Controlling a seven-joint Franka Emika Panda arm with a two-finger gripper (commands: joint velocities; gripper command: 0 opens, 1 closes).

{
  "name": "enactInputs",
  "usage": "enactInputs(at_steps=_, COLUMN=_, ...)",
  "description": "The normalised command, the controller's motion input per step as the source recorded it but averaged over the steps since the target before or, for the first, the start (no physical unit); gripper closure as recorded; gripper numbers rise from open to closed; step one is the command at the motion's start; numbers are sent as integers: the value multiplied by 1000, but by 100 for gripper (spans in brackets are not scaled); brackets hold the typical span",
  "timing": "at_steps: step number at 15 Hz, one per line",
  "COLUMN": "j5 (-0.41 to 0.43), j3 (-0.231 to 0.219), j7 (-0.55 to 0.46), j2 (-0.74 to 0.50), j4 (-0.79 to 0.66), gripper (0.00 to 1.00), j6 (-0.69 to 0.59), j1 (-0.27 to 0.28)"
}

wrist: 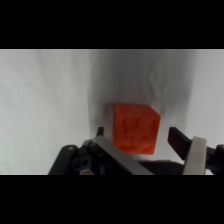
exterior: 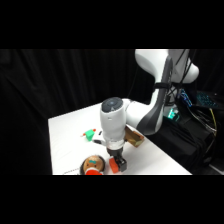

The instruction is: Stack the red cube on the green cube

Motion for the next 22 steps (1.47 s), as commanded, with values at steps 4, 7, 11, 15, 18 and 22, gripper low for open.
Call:
enactInputs(at_steps=4, j5=112, j3=22, j7=-51, j2=112, j4=97, gripper=0, j6=119, j1=-8)
enactInputs(at_steps=7, j5=90, j3=-3, j7=-40, j2=104, j4=97, gripper=0, j6=133, j1=9)
enactInputs(at_steps=11, j5=74, j3=-35, j7=-10, j2=70, j4=75, gripper=27, j6=156, j1=34)
enactInputs(at_steps=15, j5=34, j3=-89, j7=54, j2=13, j4=30, gripper=60, j6=159, j1=85)
enactInputs(at_steps=18, j5=28, j3=-92, j7=64, j2=-43, j4=4, gripper=70, j6=66, j1=90)
enactInputs(at_steps=22, j5=27, j3=-68, j7=27, j2=-287, j4=-124, gripper=75, j6=-156, j1=68)
